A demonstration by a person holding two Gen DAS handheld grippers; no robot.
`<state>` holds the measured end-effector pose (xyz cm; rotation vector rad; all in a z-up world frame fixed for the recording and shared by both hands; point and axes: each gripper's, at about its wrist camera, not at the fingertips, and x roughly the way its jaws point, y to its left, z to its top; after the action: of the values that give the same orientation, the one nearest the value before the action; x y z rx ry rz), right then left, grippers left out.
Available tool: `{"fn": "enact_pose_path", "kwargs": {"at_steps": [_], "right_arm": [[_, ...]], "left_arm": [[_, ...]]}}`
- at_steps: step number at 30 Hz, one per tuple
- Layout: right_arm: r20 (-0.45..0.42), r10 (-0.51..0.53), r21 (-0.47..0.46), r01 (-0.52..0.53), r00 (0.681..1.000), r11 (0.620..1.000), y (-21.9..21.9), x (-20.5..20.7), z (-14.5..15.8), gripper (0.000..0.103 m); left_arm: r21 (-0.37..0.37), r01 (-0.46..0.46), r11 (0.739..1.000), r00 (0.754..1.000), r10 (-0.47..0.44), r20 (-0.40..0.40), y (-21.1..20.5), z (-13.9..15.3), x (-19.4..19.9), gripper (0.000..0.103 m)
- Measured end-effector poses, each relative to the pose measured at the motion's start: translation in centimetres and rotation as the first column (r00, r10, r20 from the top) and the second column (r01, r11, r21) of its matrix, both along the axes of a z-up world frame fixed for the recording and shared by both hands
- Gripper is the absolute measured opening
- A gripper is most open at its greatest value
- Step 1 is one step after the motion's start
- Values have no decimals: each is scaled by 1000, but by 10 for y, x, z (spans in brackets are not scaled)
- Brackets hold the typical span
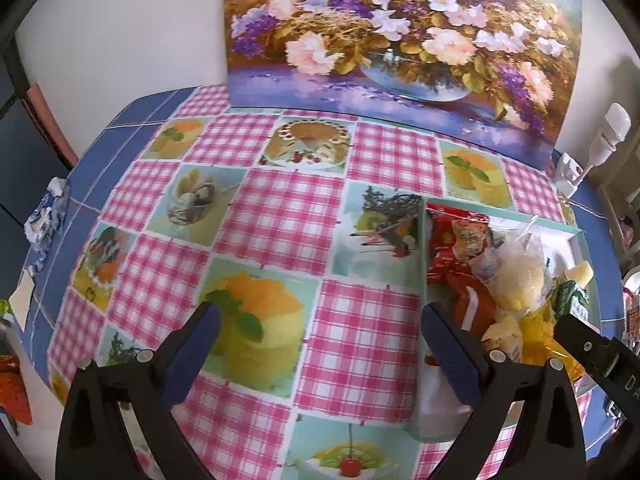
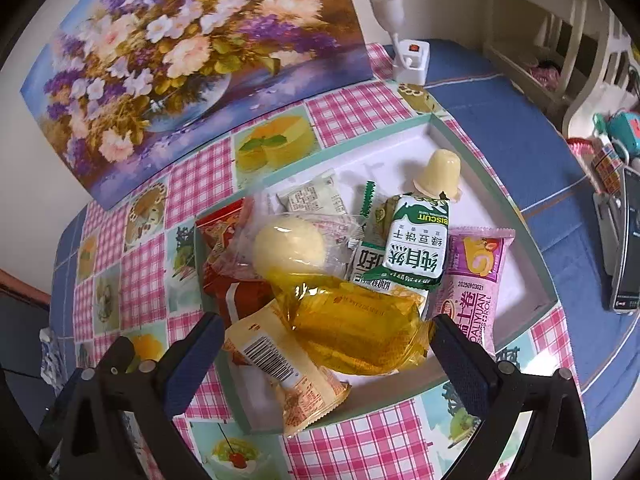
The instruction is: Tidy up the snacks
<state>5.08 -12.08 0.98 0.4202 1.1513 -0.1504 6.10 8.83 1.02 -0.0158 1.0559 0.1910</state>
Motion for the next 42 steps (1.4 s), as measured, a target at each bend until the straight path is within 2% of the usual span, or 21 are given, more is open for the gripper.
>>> {"fn": "enact_pose_path", "kwargs": {"at_steps": [7,18,28,42], "right_arm": [[10,44,-47,-44,999,998,16,-14,2,103],[8,87,-98,-86,996,991,25,-37,1,103],[32,123,-131,-118,992,984,36,-53,7,103],[14,117,-146,-113,993,983,34,-61,7,103]], "left_arm": [[44,2,999,1000,-1,-11,9,3,-13,100],[104,68,992,998,-67,-17,13,7,-41,100],[106,70,992,998,-70,-1,21,13,-57,100],[108,78,991,997,-76,-17,34,11,-68,100]]}}
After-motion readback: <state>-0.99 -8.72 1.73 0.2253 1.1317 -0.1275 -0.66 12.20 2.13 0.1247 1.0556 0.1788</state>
